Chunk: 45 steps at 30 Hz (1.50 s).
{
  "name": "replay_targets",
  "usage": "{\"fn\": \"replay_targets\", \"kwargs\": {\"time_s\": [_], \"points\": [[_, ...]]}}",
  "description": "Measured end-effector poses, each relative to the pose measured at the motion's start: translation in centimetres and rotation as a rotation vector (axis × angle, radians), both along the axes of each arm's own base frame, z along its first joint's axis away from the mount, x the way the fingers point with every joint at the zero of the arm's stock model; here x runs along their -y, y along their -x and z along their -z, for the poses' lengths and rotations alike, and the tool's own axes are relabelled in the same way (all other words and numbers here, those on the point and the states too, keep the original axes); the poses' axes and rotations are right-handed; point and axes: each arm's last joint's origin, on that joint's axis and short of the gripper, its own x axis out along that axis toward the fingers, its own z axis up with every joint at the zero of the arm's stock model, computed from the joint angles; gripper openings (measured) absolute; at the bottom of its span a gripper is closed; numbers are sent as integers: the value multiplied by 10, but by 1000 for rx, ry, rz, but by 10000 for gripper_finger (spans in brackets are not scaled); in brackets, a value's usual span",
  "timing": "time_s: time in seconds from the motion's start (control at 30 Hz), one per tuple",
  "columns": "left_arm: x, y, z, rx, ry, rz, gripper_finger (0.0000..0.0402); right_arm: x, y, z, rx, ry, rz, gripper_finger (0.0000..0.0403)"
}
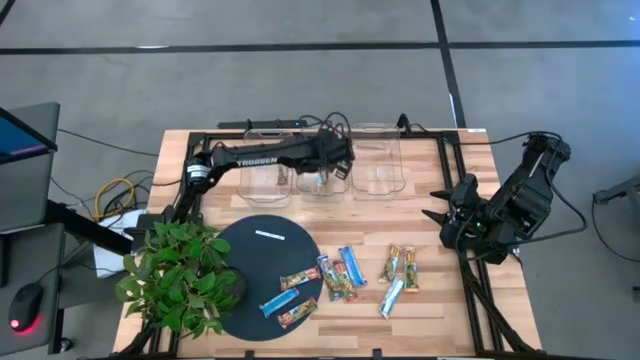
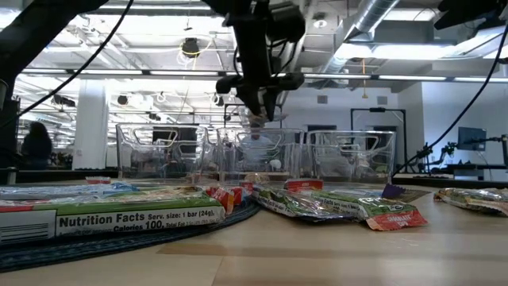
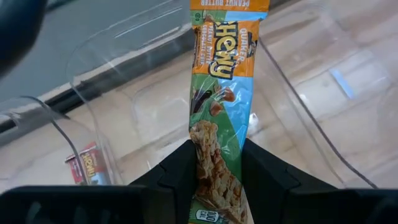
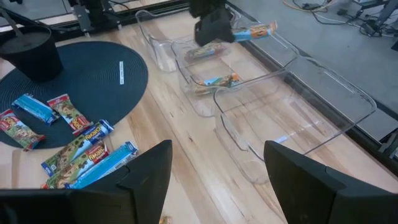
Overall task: Pick and place Granola Bars by type
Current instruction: Put the yellow granola bar into the middle transparent bin
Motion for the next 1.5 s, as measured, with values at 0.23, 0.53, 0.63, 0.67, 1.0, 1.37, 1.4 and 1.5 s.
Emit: {"fn": "replay_targets", "kwargs": {"time_s": [0.23,0.53,0.63,0.67,1.0,1.37,1.4,1.5], "points": [[-16,3,0,31,38,-16,110,0,0,0,0,0,0,249],[-15,2,0,70,91,-42,110,0,0,0,0,0,0,249],[-14,2,1,94,128,-59,110,0,0,0,4,3,1,249],[-14,2,1,97,136,-63,110,0,0,0,6,5,2,249],[-13,3,2,112,178,-81,110,-1,-1,-1,17,-9,2,249],[-11,4,14,62,231,-95,110,-2,-2,-1,30,-25,2,249],[-11,3,19,38,241,-97,110,-2,-2,-1,30,-26,2,249],[-12,0,32,19,266,-103,110,-3,-2,-1,31,-32,1,249]]}}
